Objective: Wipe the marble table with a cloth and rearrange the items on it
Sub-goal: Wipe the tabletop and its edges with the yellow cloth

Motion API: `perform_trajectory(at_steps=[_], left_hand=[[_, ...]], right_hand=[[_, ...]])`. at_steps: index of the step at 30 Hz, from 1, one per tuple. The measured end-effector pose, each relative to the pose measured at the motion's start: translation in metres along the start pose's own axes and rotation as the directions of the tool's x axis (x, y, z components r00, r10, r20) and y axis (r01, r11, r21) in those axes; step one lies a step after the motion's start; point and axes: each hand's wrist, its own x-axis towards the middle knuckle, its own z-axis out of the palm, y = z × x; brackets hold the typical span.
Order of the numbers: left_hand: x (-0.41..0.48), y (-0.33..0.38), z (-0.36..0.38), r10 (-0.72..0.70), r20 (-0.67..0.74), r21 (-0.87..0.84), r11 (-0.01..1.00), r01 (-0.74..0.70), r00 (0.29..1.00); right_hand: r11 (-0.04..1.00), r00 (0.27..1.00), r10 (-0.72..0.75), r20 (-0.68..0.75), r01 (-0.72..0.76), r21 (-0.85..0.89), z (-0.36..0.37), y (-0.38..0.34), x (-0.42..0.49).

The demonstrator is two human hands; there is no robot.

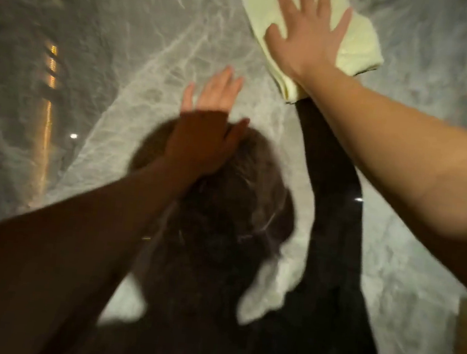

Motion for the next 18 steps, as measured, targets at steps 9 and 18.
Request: perform_trajectory(at_steps=[9, 18], left_hand=[[-0.038, 0.018, -0.01, 0.106, 0.146, 0.037, 0.993, -0.112, 0.984], [-0.126, -0.026, -0.046, 0.334, 0.318, 0.088, 0.922, -0.378, 0.887]], right_hand=[[0.999, 0.999, 0.043, 0.028, -0.044, 0.027, 0.019, 0.006, -0.304], [0.972, 0.961, 0.226, 0.159, -0.232, 0.023, 0.023, -0.054, -0.527]])
